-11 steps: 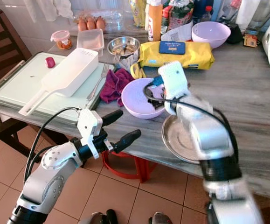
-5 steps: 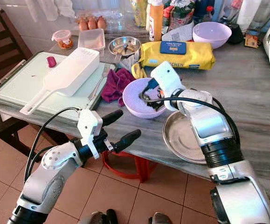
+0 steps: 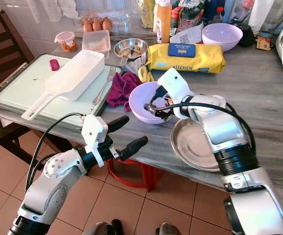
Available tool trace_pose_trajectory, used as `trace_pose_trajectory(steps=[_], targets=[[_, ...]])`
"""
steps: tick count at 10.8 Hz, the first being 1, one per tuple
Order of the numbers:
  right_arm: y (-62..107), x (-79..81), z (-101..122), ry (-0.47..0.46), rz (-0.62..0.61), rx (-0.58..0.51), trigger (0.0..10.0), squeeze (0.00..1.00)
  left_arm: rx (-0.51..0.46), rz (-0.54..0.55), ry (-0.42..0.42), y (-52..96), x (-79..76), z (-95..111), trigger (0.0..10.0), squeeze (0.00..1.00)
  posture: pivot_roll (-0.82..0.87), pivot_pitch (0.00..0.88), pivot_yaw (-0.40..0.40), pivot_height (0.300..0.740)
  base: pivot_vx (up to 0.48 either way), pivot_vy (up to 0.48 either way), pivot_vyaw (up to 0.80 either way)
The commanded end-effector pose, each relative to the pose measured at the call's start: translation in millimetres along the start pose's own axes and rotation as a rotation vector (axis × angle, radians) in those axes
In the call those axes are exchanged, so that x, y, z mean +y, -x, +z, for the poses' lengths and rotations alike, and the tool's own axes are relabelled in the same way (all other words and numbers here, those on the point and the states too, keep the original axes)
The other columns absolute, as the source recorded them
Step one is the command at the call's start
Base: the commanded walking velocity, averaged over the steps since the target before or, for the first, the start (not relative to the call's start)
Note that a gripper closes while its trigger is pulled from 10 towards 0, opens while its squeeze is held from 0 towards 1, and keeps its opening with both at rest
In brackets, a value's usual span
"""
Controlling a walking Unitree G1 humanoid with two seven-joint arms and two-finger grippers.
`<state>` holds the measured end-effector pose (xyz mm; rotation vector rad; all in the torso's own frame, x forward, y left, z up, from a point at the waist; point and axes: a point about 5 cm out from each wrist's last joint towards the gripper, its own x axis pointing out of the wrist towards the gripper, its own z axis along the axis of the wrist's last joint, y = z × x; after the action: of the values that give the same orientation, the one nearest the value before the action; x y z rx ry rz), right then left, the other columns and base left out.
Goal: Setting the table
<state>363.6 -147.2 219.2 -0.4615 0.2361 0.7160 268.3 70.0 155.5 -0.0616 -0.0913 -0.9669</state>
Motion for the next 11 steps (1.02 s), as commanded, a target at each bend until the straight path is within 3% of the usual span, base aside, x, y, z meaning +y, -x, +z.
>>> trace_pose_trajectory(steps=[1,6,11], targets=[[2.4,1.3,9,0.013,0.036,-0.021,10.0,0.00,0.007,-0.011,-0.005,1.4,-2.3,0,10.0,0.00,-0.20,0.159,0.063,0.740,0.000,0.000,0.00],[5.1,3.4,10,0.015,0.094,-0.018,10.0,0.00,0.022,-0.030,0.018,10.8,1.8,-2,10.0,0.00,-0.20,0.160,0.063,0.740,0.000,0.000,0.00],[12.3,1.7,18,-0.036,0.144,-0.051,10.0,0.00,0.023,-0.033,0.012,9.7,2.3,-1,10.0,0.00,-0.20,0.163,0.066,0.740,0.000,0.000,0.00]])
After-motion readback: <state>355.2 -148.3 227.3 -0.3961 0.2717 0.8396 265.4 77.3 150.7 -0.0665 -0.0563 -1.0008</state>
